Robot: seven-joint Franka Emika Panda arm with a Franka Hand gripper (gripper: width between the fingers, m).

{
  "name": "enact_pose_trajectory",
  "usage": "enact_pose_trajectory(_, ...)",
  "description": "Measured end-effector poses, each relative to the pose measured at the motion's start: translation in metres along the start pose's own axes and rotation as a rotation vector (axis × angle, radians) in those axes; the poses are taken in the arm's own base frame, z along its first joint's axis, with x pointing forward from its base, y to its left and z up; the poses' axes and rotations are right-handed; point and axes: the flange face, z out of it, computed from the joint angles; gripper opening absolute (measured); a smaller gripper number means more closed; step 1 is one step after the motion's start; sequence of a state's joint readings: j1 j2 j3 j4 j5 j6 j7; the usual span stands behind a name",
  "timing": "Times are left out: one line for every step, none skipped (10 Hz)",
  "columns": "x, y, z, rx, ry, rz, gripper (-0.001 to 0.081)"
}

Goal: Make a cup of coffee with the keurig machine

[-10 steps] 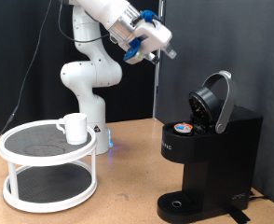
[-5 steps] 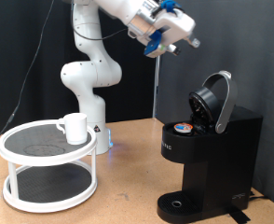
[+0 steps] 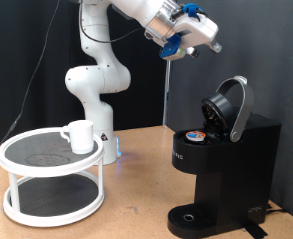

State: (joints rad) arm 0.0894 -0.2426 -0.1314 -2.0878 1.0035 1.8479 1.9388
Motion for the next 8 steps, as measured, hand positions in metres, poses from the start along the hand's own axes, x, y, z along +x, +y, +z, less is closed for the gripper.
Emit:
enact_pose_trajectory(-0.009, 0.000, 0.001, -0.029, 0.004, 0.020, 0.0734)
enact_pose_trajectory(-0.020, -0.002, 0.004, -0.057, 0.018, 0.040, 0.0734)
enact_pose_trajectory(-0.029, -0.004, 0.010, -0.090, 0.039, 0.059, 0.0734)
enact_pose_trajectory(-0.039, -0.007, 0.019, -0.104, 0.057, 0.068, 0.0734)
enact_pose_trajectory(-0.048, -0.010, 0.029, -0.106, 0.078, 0.070, 0.0734)
enact_pose_trajectory(-0.055, -0.016, 0.035, -0.102, 0.097, 0.068, 0.0734)
enact_pose_trajectory(-0.054, -0.016, 0.035, -0.103, 0.095, 0.070, 0.0734)
enact_pose_trajectory(-0.053, -0.017, 0.035, -0.098, 0.091, 0.063, 0.0734)
